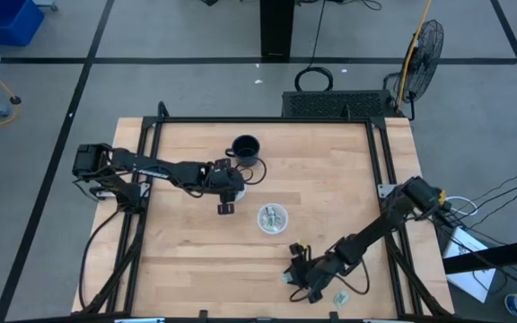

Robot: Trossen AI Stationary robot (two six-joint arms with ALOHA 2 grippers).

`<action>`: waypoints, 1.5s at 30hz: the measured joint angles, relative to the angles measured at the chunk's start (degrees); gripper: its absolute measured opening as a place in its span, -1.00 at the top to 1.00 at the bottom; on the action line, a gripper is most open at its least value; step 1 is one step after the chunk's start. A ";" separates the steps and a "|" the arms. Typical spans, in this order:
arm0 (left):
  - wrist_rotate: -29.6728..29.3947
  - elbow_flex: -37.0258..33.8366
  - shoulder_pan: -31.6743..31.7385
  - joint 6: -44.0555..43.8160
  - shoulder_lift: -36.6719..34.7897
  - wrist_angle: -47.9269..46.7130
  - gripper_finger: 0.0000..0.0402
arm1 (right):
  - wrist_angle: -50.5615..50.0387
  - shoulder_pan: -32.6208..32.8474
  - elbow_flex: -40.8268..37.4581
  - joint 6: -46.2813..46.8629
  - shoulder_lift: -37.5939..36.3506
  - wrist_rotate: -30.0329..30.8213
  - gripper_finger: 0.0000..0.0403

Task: Pick and place Stevia / Truvia into bins
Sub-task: Put the stevia packet into the bottom round transparent container

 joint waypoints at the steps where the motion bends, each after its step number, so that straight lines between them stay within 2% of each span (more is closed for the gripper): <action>1: 0.00 0.00 -0.04 0.00 0.00 0.02 0.21 | 0.50 0.02 0.03 -0.16 0.45 0.26 0.27; 6: 0.07 0.00 -0.09 0.04 0.00 0.00 0.21 | -1.37 0.02 0.15 0.17 0.99 2.98 0.18; 10: 0.07 0.00 -0.06 0.07 0.00 0.00 0.21 | -2.69 0.00 0.20 0.21 0.99 4.27 0.23; 20: 0.09 0.00 -0.06 0.26 0.00 0.00 0.21 | -3.30 -0.13 0.18 0.96 1.03 4.70 0.78; 24: 0.11 0.00 -0.04 0.32 0.00 0.00 0.21 | -2.73 -0.27 0.01 -3.20 0.13 6.20 0.97; 28: 0.11 0.00 -0.04 0.33 0.00 0.00 0.21 | -3.44 -1.83 -0.22 -9.56 -4.55 10.72 0.96; 33: 0.11 0.00 -0.04 0.33 0.00 0.10 0.21 | -5.18 -4.99 -0.04 -21.69 -13.33 23.71 0.99; 35: 0.11 0.00 -0.04 0.36 0.00 0.14 0.21 | -4.37 -7.85 -0.04 -23.97 -16.35 25.27 0.98; 37: 0.11 0.00 -0.04 0.46 0.00 0.14 0.21 | -4.44 -11.68 0.06 -21.95 -18.14 22.19 0.98; 41: 0.09 0.00 -0.04 0.46 0.00 0.13 0.21 | -8.10 -19.73 -0.09 -19.67 -17.19 9.02 0.98; 45: 0.09 -0.02 -0.04 -0.25 0.00 0.18 0.21 | -6.69 -24.48 -0.03 -19.76 -15.31 2.25 0.97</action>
